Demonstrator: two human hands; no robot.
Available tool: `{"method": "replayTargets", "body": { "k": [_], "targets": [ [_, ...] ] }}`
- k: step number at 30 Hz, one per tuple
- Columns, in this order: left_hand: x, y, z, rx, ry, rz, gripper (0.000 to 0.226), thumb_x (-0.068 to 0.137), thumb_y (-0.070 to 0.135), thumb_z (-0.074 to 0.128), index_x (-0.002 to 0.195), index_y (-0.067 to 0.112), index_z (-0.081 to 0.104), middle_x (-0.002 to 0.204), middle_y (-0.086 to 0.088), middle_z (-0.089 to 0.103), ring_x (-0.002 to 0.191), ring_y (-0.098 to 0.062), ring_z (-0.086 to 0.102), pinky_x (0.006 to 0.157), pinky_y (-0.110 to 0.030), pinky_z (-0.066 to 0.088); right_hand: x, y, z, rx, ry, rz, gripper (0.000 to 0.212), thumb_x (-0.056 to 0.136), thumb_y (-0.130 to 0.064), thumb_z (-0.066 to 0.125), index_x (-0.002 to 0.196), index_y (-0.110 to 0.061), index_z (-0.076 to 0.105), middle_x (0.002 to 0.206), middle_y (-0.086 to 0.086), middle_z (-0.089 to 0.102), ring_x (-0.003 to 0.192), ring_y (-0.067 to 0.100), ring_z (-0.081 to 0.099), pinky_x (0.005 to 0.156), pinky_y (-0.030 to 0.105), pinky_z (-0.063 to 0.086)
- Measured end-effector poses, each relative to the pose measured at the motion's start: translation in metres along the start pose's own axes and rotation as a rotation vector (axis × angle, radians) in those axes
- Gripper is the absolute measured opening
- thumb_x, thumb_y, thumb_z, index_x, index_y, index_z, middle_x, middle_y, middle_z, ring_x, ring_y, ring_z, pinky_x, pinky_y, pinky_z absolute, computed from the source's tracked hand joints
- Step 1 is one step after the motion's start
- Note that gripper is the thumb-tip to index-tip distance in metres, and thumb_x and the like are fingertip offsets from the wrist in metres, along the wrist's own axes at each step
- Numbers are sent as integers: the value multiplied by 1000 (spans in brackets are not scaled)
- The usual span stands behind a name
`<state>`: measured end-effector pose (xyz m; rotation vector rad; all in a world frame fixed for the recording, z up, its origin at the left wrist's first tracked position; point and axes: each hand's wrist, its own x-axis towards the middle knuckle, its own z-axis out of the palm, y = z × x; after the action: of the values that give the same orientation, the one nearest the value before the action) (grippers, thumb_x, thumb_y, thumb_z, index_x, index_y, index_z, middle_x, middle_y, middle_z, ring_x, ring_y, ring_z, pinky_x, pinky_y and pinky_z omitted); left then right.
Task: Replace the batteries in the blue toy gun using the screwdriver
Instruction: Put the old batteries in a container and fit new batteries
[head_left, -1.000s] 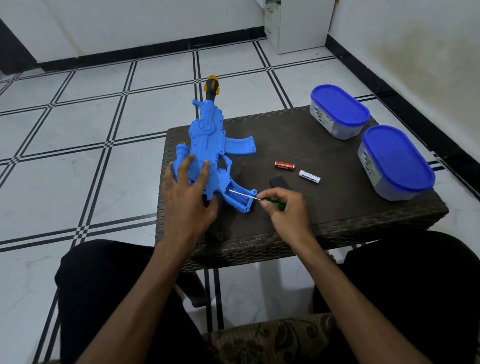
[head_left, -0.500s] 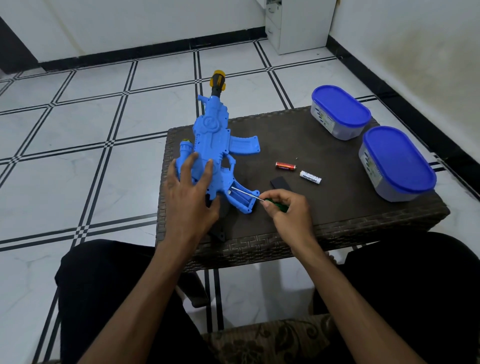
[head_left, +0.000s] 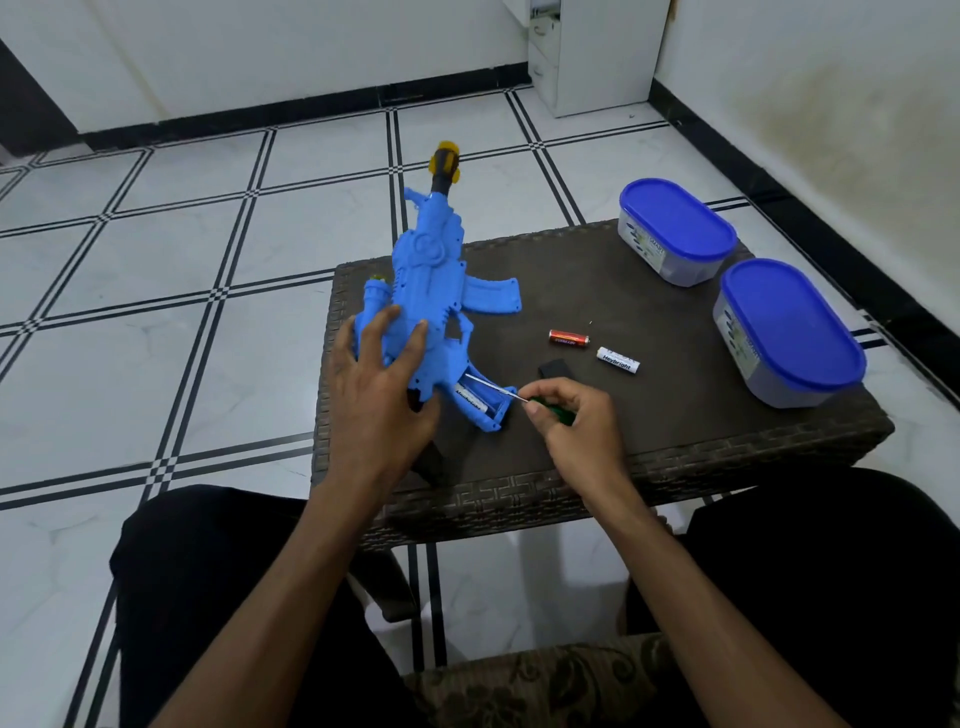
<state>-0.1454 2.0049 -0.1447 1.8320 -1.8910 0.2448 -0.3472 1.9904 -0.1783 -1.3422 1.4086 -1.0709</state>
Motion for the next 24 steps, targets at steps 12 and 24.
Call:
{"method": "replayTargets", "body": {
  "k": [12,24],
  "targets": [
    [-15,-21,31,-297,-218,-266,73,75,38,76,141,25,49,150,-1,36,137,-25,33,109,-49,37,13,-15,-4,-217,-91,-165,26,77,-11,79,95,-24,66,89,-7,69,84,0,63,72,5,43],
    [-20,-23,26,-317,-228,-169,79,73,62,64,139,21,52,153,-1,36,147,-23,17,118,-43,22,27,-26,16,225,-165,-129,7,89,-6,68,93,-11,68,97,14,72,86,9,68,75,28,59]
  ]
}}
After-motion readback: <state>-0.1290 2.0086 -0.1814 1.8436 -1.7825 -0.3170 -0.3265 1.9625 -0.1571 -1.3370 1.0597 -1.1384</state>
